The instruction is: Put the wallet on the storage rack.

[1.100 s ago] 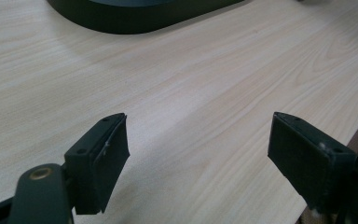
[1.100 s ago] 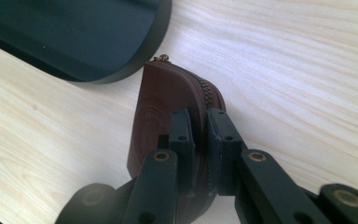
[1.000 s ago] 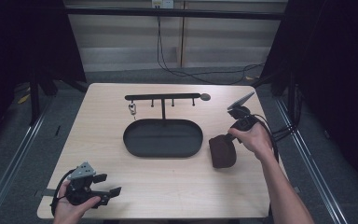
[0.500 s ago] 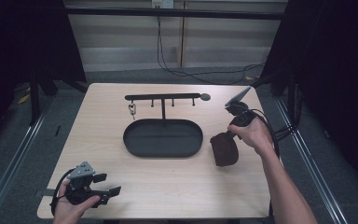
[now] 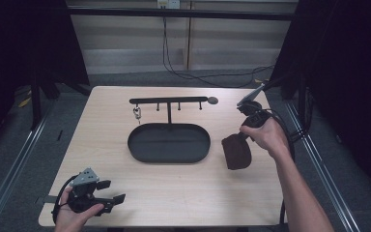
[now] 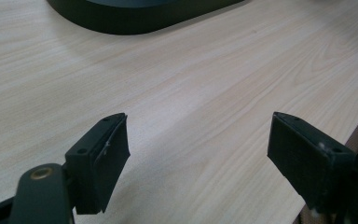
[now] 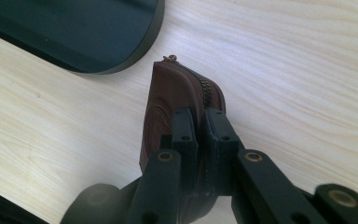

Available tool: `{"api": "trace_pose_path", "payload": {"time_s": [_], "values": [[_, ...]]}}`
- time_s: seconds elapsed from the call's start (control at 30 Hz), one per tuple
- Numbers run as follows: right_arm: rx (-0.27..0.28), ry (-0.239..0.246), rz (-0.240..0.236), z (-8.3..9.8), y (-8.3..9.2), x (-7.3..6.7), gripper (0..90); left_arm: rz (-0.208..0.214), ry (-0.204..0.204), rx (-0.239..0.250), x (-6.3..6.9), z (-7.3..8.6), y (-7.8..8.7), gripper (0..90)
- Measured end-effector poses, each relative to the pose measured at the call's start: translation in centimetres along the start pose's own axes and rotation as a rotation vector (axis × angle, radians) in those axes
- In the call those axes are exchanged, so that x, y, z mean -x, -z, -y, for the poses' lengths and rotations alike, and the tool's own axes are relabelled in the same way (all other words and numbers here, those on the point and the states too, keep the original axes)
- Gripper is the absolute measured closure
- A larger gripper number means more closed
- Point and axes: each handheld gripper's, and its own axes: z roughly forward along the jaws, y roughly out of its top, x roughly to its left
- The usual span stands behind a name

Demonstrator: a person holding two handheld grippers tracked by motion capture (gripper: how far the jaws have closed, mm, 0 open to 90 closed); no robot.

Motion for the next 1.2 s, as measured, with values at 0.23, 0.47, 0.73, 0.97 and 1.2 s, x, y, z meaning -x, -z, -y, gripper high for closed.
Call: {"api": "trace_pose_path", "payload": {"time_s": [0.23, 0.47, 0.73, 0.97, 1.2], "values": [[0.030, 0.027, 0.026, -0.5, 1.4, -0.7, 84.1, 0.004, -0.001, -0.005, -0.1, 0.0, 0.0, 20.4], [0.049, 0.046, 0.034, -1.1, 2.7, -1.7, 84.1, 0.004, -0.002, -0.004, 0.1, 0.0, 0.0, 20.4], [0.091, 0.057, -0.007, -1.9, 3.3, -2.5, 84.1, 0.003, -0.003, -0.005, 0.0, 0.0, 0.0, 20.4], [0.138, 0.044, -0.032, -2.7, 2.9, -3.1, 84.4, 0.004, -0.003, -0.006, 0.0, 0.0, 0.0, 20.4], [0.156, 0.044, -0.059, -3.3, 2.5, -3.5, 84.5, 0.004, -0.002, -0.004, 0.0, 0.1, 0.0, 20.4]]}}
